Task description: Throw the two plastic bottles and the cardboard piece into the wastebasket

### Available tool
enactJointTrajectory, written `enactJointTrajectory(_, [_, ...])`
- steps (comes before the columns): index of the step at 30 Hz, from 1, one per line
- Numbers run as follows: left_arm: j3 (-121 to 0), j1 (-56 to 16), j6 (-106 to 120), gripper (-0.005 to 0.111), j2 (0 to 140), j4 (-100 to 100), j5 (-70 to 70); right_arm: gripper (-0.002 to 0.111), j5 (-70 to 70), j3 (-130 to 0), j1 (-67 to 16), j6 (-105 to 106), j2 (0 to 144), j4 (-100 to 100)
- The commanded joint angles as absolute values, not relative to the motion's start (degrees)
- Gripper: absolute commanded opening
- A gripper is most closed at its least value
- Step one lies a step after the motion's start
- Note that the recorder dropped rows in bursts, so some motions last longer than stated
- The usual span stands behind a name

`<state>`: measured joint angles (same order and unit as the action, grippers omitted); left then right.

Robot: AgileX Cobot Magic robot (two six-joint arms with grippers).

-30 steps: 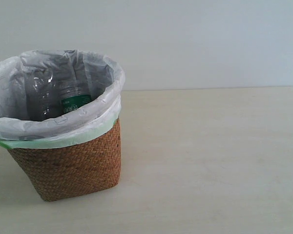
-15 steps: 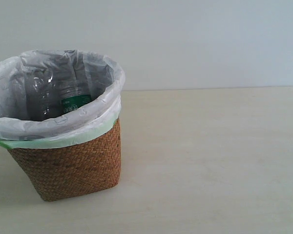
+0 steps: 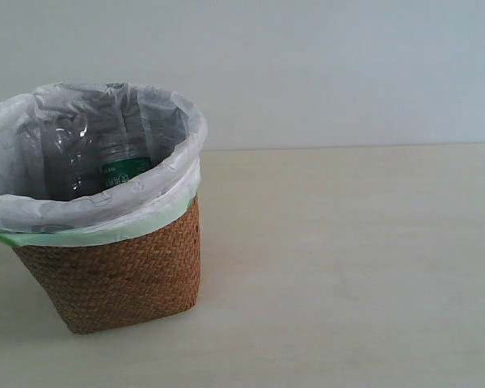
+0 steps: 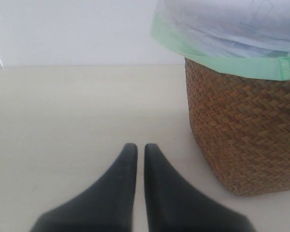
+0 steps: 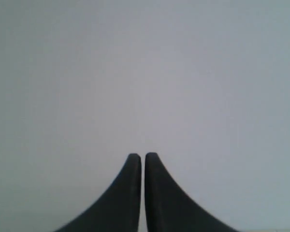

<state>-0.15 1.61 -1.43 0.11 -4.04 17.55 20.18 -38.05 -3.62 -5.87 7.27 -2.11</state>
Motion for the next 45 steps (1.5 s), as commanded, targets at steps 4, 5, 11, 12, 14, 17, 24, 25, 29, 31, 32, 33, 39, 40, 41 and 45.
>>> enactJointTrajectory(4, [0.0,1.26,-1.42,0.005,0.0,-3.65,17.63,0.0,11.31,-23.7,-2.9,-6.08,1.55,-1.91])
enactJointTrajectory(5, [0.0,1.26,-1.42,0.005,0.0,-3.65,17.63,0.0,10.7,-21.86,-2.9,-6.08,0.92,-1.91])
enactJointTrajectory(11, [0.0,1.26,-1.42,0.005,0.0,-3.65,17.63,0.0,5.46,-9.02,-2.9,-8.18,0.0,-1.91])
enactJointTrajectory(12, [0.0,1.26,-1.42,0.005,0.0,-3.65,17.63,0.0,3.13,-6.33,-2.9,-8.16,0.0,-1.91])
enactJointTrajectory(14, [0.0,1.26,-1.42,0.005,0.0,-3.65,17.63,0.0,2.16,-2.91,-2.9,-8.16,0.0,-2.06])
enactJointTrajectory(17, [0.0,1.26,-1.42,0.005,0.0,-3.65,17.63,0.0,1.33,0.0,-2.9,-8.16,0.0,-4.08])
enactJointTrajectory(24, [0.0,1.26,-1.42,0.005,0.0,-3.65,17.63,0.0,10.38,0.0,-3.0,-8.05,0.0,-6.14])
enactJointTrajectory(25, [0.0,1.26,-1.42,0.005,0.0,-3.65,17.63,0.0,11.75,0.0,-3.0,-7.88,0.0,-6.14])
enactJointTrajectory(29, [0.0,1.26,-1.42,0.005,0.0,-3.65,17.63,0.0,19.07,0.0,-3.0,-6.55,0.0,-6.4])
enactJointTrajectory(31, [0.0,1.26,-1.42,0.005,0.0,-3.65,17.63,0.0,19.07,0.0,-3.0,-6.57,0.0,-6.53])
enactJointTrajectory(32, [0.0,1.26,-1.42,0.005,0.0,-3.65,17.63,0.0,19.07,0.0,-3.0,-6.57,0.0,-6.53])
enactJointTrajectory(33, [0.0,1.26,-1.42,0.005,0.0,-3.65,17.63,0.0,19.07,0.0,-3.0,-6.57,0.0,-6.53])
enactJointTrajectory(39, [0.0,1.26,-1.42,0.005,0.0,-3.65,17.63,0.0,19.07,0.0,-3.0,-6.57,0.0,-6.53])
enactJointTrajectory(40, [0.0,1.26,-1.42,0.005,0.0,-3.65,17.63,0.0,19.07,0.0,-3.0,-6.57,0.0,-6.53])
enactJointTrajectory(41, [0.0,1.26,-1.42,0.005,0.0,-3.65,17.63,0.0,19.07,0.0,-3.0,-6.57,0.0,-6.53])
enactJointTrajectory(45, [0.0,1.26,-1.42,0.005,0.0,-3.65,17.63,0.0,19.07,0.0,-3.0,-6.57,0.0,-6.53])
